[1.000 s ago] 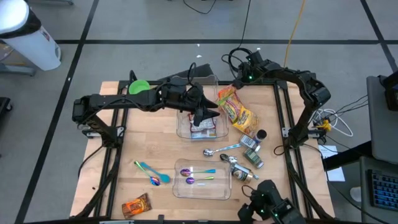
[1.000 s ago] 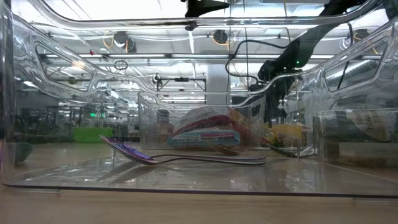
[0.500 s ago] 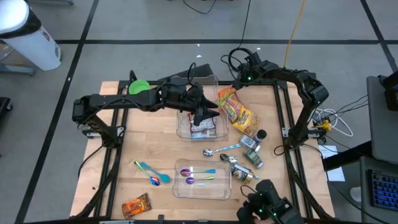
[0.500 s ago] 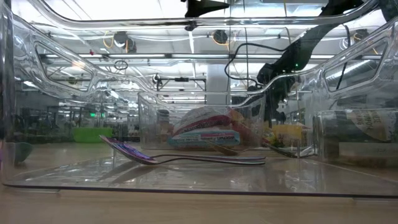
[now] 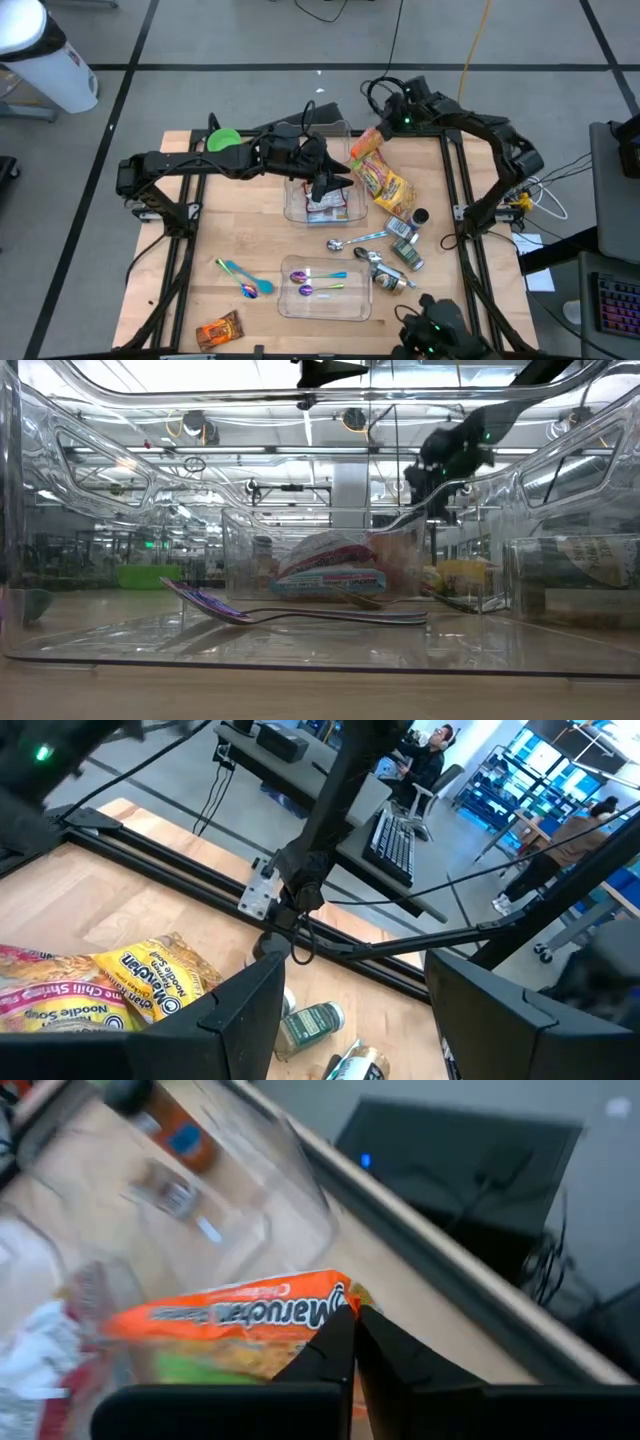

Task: Pick & Place Food Item
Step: Put the orange noodle pack into the middle transparent bin

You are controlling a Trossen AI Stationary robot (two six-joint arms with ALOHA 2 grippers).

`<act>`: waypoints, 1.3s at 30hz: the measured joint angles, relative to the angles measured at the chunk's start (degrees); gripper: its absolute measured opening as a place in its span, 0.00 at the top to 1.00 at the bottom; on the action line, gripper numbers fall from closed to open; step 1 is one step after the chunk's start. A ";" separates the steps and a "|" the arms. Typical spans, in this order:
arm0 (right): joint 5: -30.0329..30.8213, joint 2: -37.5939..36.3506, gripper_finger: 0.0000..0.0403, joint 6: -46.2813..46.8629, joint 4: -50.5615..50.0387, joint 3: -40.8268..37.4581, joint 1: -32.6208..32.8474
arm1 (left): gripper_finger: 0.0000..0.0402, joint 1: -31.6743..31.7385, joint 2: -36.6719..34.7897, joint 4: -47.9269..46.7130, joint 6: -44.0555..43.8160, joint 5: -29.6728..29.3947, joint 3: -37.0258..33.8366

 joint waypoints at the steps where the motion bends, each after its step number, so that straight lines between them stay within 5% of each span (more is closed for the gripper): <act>1: -0.03 -1.62 1.00 -0.03 -0.02 0.00 0.02 | 0.39 0.00 0.00 -0.01 0.04 -0.02 0.00; 19: -0.04 -25.04 1.00 6.03 -1.66 0.00 8.68 | 0.39 2.34 0.00 -1.81 5.38 -6.64 0.00; 39: 3.04 -28.33 1.00 21.20 10.54 0.02 20.13 | 0.39 2.25 0.17 -12.45 15.88 -19.27 -0.02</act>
